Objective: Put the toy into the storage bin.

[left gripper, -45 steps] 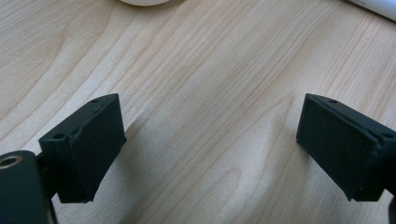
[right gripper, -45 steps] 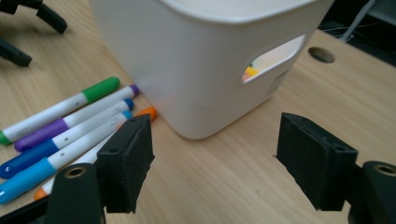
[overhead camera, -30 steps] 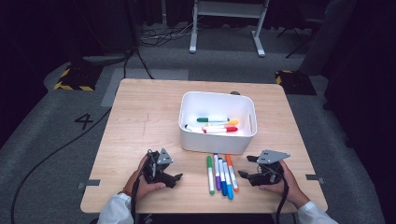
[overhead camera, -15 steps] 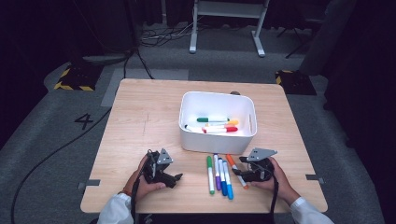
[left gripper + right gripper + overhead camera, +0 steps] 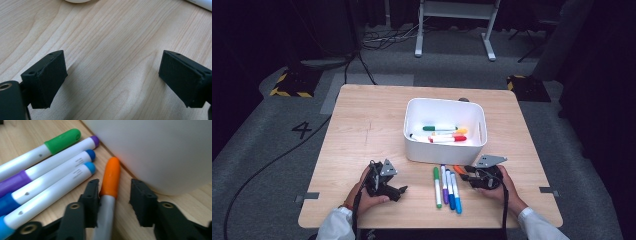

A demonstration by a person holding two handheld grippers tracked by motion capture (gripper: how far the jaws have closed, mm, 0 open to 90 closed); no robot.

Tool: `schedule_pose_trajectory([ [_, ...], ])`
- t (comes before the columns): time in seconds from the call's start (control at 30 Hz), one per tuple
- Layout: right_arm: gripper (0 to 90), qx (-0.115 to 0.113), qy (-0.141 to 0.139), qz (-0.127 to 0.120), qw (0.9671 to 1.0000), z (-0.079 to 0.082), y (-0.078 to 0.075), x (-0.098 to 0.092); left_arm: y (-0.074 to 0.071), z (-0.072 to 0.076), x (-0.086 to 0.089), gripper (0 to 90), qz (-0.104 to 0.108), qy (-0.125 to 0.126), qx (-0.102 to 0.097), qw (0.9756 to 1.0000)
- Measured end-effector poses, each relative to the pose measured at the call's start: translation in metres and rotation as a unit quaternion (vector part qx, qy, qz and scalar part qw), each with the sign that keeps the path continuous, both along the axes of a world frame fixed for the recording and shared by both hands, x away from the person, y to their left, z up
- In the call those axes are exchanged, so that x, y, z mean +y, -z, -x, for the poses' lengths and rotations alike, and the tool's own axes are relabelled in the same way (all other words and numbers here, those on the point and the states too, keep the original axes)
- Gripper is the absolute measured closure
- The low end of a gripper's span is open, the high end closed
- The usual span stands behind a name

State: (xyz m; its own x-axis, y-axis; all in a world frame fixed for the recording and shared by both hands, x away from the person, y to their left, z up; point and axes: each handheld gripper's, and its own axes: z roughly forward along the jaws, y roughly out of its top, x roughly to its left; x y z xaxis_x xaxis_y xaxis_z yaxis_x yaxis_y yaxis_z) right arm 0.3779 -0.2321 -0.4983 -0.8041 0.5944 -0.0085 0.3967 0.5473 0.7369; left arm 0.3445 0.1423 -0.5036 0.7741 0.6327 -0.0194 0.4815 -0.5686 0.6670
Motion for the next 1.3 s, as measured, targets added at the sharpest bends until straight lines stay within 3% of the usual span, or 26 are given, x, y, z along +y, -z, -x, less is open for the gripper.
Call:
schedule_pose_trajectory([
  [0.03,64.4,0.000,0.000,0.000,1.0000,0.000,0.000,0.000,0.000,0.000,0.000,8.1,0.000,0.000,0.000,1.0000],
  [0.1,73.4,-0.004,-0.001,-0.002,1.0000,-0.001,0.000,-0.003,0.000,0.000,0.000,8.1,0.000,0.000,0.000,1.0000],
  [0.33,74.6,0.006,-0.030,-0.007,0.9995,0.002,-0.002,-0.015,0.000,0.000,0.000,8.1,0.000,-0.001,-0.001,1.0000],
  [0.5,74.7,0.000,-0.035,-0.033,0.9988,0.008,-0.013,-0.033,0.000,0.000,0.000,8.1,0.000,-0.001,0.000,1.0000],
  [0.73,74.8,-0.023,-0.040,-0.060,0.9972,0.021,-0.030,-0.050,0.000,0.000,0.000,8.1,0.000,-0.001,0.000,1.0000],
  [0.9,74.8,-0.043,-0.041,-0.091,0.9940,0.028,-0.048,-0.061,0.000,0.000,0.000,8.1,0.000,-0.001,0.000,1.0000],
  [1.07,74.8,-0.066,-0.044,-0.094,0.9924,0.033,-0.062,-0.067,0.000,0.000,0.000,8.1,0.000,-0.001,0.000,1.0000],
  [1.3,74.8,-0.100,-0.039,-0.114,0.9877,0.035,-0.091,-0.080,0.000,0.000,0.000,8.0,0.000,-0.001,0.000,1.0000],
])
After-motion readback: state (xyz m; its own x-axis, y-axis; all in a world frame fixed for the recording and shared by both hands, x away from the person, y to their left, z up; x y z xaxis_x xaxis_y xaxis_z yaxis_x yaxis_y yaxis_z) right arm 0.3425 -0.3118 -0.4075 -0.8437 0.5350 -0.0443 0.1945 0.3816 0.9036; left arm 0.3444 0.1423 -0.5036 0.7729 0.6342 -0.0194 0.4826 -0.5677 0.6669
